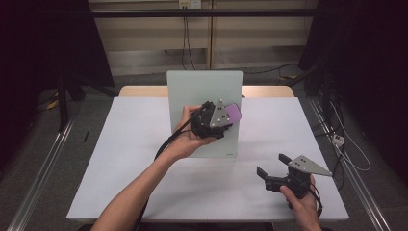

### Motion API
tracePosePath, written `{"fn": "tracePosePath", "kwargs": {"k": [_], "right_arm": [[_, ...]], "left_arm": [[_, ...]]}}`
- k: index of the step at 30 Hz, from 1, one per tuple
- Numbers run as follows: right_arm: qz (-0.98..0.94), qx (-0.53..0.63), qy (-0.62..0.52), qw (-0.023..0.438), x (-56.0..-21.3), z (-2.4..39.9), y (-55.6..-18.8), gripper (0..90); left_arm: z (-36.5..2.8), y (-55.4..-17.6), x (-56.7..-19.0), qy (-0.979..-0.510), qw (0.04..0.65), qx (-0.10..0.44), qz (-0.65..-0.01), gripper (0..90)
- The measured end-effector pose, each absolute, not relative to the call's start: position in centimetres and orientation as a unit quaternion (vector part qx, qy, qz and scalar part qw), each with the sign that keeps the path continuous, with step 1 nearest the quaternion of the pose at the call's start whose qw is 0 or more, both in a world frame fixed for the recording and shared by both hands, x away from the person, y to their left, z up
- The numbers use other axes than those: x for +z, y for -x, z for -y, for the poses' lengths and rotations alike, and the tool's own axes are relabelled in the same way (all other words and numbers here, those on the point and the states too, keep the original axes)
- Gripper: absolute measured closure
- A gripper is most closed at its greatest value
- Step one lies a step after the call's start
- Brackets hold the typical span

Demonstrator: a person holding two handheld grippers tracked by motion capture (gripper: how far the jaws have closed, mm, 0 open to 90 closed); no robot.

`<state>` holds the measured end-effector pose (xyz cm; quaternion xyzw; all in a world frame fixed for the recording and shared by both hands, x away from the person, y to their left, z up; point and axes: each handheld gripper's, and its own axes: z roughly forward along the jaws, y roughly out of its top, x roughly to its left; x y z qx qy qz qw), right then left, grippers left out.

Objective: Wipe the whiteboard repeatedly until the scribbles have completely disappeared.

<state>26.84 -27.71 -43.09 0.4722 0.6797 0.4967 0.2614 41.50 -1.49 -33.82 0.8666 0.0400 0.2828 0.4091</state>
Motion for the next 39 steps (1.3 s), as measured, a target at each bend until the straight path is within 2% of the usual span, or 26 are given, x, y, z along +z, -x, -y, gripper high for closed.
{"fn": "tracePosePath", "kwargs": {"k": [8, 11, 19, 24, 31, 39], "right_arm": [[-0.680, 0.495, -0.473, 0.262, -43.1, 27.7, -26.9, 3.9], [-0.680, 0.495, -0.472, 0.262, -43.1, 27.6, -26.9, 3.9], [-0.680, 0.496, -0.472, 0.261, -43.1, 27.7, -26.8, 3.9], [-0.680, 0.496, -0.473, 0.262, -43.1, 27.7, -26.8, 3.9], [-0.680, 0.496, -0.472, 0.262, -43.1, 27.7, -26.8, 3.9], [-0.680, 0.496, -0.472, 0.261, -43.1, 27.6, -26.8, 3.9]], "left_arm": [[1.7, -40.7, -35.7, -0.877, 0.398, 0.266, -0.037, 40.8], [1.5, -41.1, -35.0, -0.876, 0.404, 0.260, -0.043, 40.7], [0.4, -42.5, -31.3, -0.853, 0.422, 0.300, -0.064, 40.7], [-0.2, -43.2, -30.0, -0.841, 0.443, 0.300, -0.077, 40.7], [-0.1, -42.7, -31.2, -0.847, 0.433, 0.303, -0.062, 40.6], [1.1, -41.2, -34.7, -0.865, 0.415, 0.281, -0.037, 40.7]]}}
